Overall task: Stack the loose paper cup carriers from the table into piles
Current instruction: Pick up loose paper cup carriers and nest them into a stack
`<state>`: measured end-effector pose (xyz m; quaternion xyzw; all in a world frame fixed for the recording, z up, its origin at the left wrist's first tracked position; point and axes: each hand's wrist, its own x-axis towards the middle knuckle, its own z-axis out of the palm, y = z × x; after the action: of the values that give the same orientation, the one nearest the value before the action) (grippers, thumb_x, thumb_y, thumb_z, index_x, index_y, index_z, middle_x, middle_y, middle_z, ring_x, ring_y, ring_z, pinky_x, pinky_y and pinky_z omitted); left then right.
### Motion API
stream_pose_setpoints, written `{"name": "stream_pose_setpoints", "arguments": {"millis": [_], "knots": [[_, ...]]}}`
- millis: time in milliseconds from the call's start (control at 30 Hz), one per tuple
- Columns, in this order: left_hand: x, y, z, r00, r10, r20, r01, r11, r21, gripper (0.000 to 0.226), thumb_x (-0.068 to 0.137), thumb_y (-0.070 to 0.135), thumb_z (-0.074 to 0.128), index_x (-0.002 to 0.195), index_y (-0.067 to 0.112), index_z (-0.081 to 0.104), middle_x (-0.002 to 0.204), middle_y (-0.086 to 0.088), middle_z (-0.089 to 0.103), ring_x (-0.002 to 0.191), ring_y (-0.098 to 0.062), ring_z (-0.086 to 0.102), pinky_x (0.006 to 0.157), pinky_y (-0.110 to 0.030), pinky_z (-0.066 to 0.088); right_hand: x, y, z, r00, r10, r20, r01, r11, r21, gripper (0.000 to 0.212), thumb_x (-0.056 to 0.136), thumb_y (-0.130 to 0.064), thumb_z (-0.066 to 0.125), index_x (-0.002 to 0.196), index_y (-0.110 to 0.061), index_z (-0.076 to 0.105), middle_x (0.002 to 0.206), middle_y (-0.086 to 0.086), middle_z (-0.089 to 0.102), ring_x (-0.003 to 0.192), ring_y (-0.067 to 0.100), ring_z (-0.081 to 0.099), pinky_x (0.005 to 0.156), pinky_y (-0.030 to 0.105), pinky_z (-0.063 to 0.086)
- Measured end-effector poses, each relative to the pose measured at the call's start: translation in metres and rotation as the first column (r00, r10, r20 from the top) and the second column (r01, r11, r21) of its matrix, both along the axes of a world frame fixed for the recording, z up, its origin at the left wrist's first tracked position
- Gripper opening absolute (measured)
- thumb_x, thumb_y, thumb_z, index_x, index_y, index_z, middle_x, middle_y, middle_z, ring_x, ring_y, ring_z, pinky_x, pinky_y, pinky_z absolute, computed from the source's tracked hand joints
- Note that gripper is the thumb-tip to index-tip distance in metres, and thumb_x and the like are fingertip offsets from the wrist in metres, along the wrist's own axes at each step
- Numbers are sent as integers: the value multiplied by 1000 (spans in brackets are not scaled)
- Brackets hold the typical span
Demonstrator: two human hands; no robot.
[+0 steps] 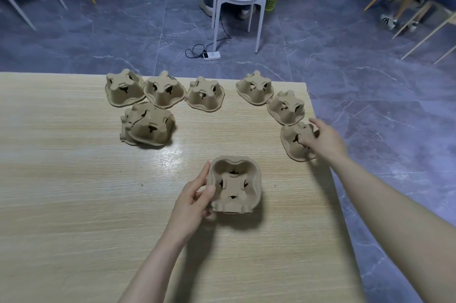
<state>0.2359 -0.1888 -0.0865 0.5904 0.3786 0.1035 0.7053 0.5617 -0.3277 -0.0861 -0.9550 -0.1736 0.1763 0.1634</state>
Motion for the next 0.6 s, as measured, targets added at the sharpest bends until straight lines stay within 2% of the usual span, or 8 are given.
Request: {"name": "stream_pose_setpoints", "arguments": {"millis": [100,233,333,433,533,600], "knots": [[0,1,1,1000,0,6,0,1000,-1,49,98,17,56,135,47,43,101,10,59,63,0,49,61,-24,46,-1,0,-1,998,-20,-52,24,997,68,86,75,-28,81,148,-25,36,128,9,58,115,30,55,86,41,47],[0,1,0,1000,4,-5,-4,1000,-4,50,98,16,56,138,44,43,103,7,57,62,2,50,60,-21,47,-11,-5,6,999,-14,-42,18,995,102,108,68,-25,86,154,-23,20,105,1,52,112,28,55,78,35,40],[1,2,-2,1000,4,-12,-4,1000,1,51,98,15,57,137,44,44,103,5,57,60,3,51,59,-21,47,-23,-11,11,999,41,9,-41,996,76,116,64,-28,88,154,-24,17,114,5,56,113,29,54,79,37,42],[0,3,-2,1000,4,1,-4,1000,-8,50,97,13,57,135,44,45,103,6,57,59,3,50,56,-20,46,-31,-21,11,998,57,32,-59,994,93,111,61,-33,88,151,-28,24,123,6,61,110,31,57,83,41,48],[0,3,-1,1000,-4,6,4,1000,-20,50,97,13,57,135,44,44,106,4,60,59,1,50,56,-23,45,-36,-30,13,1000,6,6,-7,990,144,99,66,-37,87,148,-27,32,104,1,64,104,29,59,84,42,49],[0,3,-1,1000,-7,6,8,1000,-19,50,97,13,57,135,43,44,107,4,60,59,2,51,56,-24,45,-40,-35,17,1000,7,7,-8,987,158,89,68,-42,85,143,-28,39,86,-7,57,95,24,59,79,40,48]]}}
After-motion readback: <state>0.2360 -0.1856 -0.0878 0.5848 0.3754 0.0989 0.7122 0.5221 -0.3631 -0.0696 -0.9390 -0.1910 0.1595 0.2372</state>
